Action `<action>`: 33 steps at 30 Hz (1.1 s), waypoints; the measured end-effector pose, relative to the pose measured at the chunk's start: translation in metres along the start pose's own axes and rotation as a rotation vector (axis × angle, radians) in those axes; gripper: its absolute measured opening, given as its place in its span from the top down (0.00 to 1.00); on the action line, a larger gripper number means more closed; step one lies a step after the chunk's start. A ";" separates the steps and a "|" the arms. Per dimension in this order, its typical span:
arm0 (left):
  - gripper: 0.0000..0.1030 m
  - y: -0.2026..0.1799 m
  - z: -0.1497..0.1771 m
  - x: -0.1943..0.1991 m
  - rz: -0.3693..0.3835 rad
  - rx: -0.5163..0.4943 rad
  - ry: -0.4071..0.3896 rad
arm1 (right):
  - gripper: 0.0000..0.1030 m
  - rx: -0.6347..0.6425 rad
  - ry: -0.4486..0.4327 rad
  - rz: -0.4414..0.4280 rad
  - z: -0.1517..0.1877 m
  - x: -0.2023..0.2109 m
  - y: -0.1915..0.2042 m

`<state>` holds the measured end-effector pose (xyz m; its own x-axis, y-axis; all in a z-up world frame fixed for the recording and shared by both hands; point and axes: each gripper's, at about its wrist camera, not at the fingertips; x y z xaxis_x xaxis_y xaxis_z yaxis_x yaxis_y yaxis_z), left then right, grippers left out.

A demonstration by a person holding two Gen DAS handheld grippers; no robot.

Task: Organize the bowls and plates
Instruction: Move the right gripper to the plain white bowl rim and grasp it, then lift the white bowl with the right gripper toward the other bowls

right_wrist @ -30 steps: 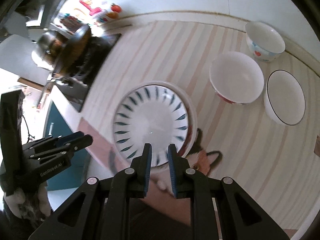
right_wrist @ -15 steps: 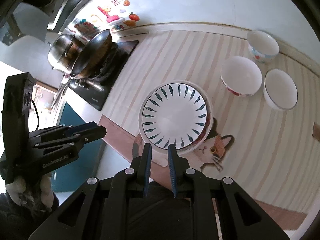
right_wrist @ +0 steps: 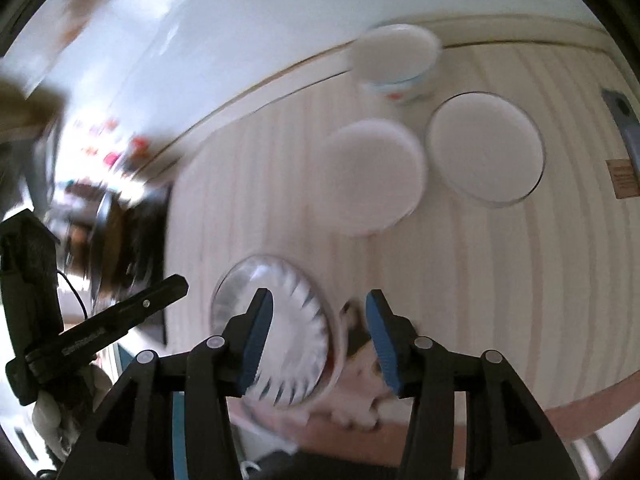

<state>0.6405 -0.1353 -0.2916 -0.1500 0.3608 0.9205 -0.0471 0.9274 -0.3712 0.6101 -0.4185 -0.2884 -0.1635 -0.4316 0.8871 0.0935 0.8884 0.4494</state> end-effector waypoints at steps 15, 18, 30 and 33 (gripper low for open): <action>0.77 -0.048 -0.067 -0.103 -0.051 -0.141 0.096 | 0.79 -0.104 0.025 0.059 -0.065 -0.086 -0.053; 0.77 -0.047 -0.066 -0.101 -0.064 -0.140 0.090 | 0.84 -0.083 0.026 0.063 -0.065 -0.087 -0.052; 0.77 -0.040 -0.027 -0.064 -0.078 -0.093 0.076 | 0.84 0.005 0.076 0.021 -0.050 -0.069 -0.035; 0.77 -0.046 -0.012 -0.051 -0.080 -0.096 0.064 | 0.84 0.019 0.088 0.012 -0.037 -0.059 -0.032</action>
Point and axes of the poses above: each gripper's, at about its wrist camera, not at the fingertips, and x roughly against the way its jaws point, y to its left, z to its underside
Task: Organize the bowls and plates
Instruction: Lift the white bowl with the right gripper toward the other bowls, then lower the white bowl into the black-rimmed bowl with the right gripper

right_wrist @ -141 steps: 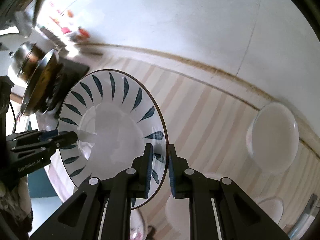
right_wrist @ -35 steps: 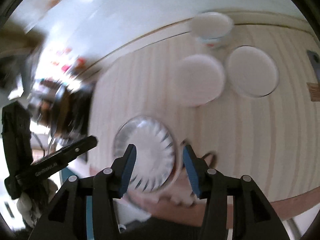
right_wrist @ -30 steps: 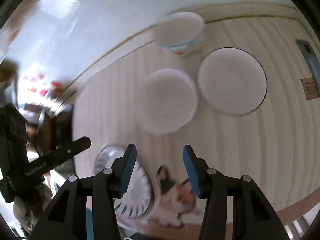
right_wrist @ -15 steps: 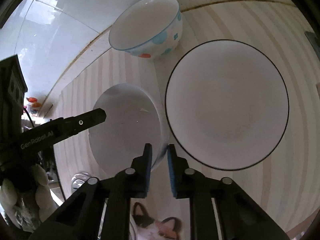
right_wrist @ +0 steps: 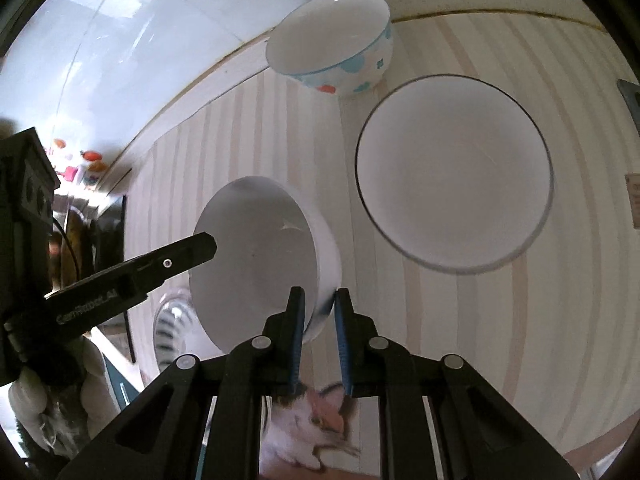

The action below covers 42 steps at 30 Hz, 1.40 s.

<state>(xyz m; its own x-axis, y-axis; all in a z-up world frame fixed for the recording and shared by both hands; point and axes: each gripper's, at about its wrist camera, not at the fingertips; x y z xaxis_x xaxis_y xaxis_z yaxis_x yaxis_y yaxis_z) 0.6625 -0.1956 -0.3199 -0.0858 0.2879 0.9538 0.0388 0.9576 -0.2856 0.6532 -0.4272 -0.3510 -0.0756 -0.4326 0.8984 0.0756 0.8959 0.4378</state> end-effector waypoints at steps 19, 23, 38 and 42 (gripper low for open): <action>0.77 -0.078 0.073 -0.044 0.027 -0.074 0.088 | 0.84 -0.065 0.045 0.030 0.075 0.037 -0.109; 0.77 -0.089 0.080 -0.050 0.017 -0.085 0.087 | 0.84 -0.078 0.047 0.029 0.080 0.041 -0.127; 0.77 -0.108 0.087 -0.043 -0.023 -0.087 0.067 | 0.84 -0.094 0.113 -0.011 0.082 0.035 -0.151; 0.76 -0.102 0.080 -0.005 0.002 -0.046 -0.005 | 0.84 -0.102 0.084 -0.039 0.074 0.060 -0.158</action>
Point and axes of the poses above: each gripper's, at about its wrist camera, not at the fingertips, and x roughly against the way its jaws point, y to its left, z to its underside
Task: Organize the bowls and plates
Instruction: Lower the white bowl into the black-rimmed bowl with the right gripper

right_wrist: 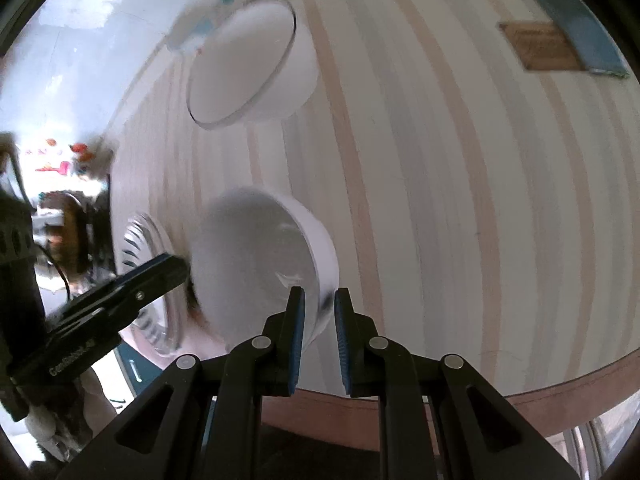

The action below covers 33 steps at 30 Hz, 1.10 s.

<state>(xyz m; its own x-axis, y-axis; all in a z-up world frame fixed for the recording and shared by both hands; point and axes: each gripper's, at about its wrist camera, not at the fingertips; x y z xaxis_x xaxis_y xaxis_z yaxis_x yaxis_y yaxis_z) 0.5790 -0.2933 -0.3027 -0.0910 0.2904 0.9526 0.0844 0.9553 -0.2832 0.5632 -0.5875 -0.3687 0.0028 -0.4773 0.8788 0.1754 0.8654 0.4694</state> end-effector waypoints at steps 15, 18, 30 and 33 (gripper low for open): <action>0.73 0.027 -0.124 -0.051 0.041 0.181 0.015 | 0.60 0.026 -0.180 0.000 -0.117 0.029 0.023; 0.73 0.023 -0.127 -0.069 0.039 0.155 0.036 | 0.60 0.032 -0.169 0.009 -0.130 0.007 0.025; 0.82 0.004 -0.115 -0.071 -0.017 0.075 0.014 | 0.87 0.091 -0.139 0.057 -0.143 -0.024 0.035; 0.82 0.003 -0.113 -0.063 -0.013 0.078 0.010 | 0.87 0.099 -0.133 0.060 -0.141 -0.020 0.038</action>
Point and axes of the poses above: each gripper's, at about its wrist camera, not at the fingertips, and x roughly against the way its jaws point, y to its left, z to its underside
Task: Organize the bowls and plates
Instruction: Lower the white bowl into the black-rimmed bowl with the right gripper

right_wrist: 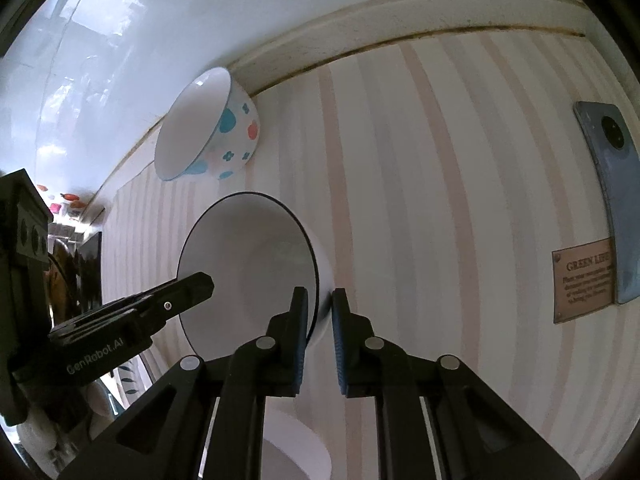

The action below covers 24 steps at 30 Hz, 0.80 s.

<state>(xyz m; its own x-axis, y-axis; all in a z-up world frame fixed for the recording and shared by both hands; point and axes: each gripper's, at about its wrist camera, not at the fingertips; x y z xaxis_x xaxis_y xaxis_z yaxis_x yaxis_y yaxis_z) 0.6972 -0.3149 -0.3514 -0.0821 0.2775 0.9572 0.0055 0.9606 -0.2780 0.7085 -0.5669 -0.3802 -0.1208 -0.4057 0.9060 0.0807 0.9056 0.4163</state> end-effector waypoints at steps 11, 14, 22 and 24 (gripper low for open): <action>0.82 -0.004 0.034 0.057 0.014 -0.041 -0.054 | 0.87 0.042 -0.031 -0.028 0.025 0.052 0.017; 0.82 -0.008 0.047 0.073 0.011 -0.058 -0.071 | 0.87 0.060 -0.035 -0.040 0.039 0.068 0.024; 0.82 -0.006 0.082 0.091 0.012 -0.068 -0.090 | 0.87 0.089 -0.019 -0.060 0.088 0.093 0.035; 0.82 -0.002 0.089 0.090 0.015 -0.058 -0.082 | 0.87 0.090 -0.008 -0.063 0.098 0.092 0.035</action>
<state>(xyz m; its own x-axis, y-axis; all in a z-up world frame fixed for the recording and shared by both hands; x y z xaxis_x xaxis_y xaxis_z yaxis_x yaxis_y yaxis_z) 0.6011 -0.2935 -0.2714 -0.1625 0.2919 0.9425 0.0649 0.9563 -0.2850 0.6030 -0.5603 -0.2893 -0.1306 -0.4615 0.8775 -0.0162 0.8859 0.4635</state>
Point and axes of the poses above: each gripper's, at about its wrist camera, not at the fingertips, and x roughly against the way its jaws point, y to its left, z to its underside
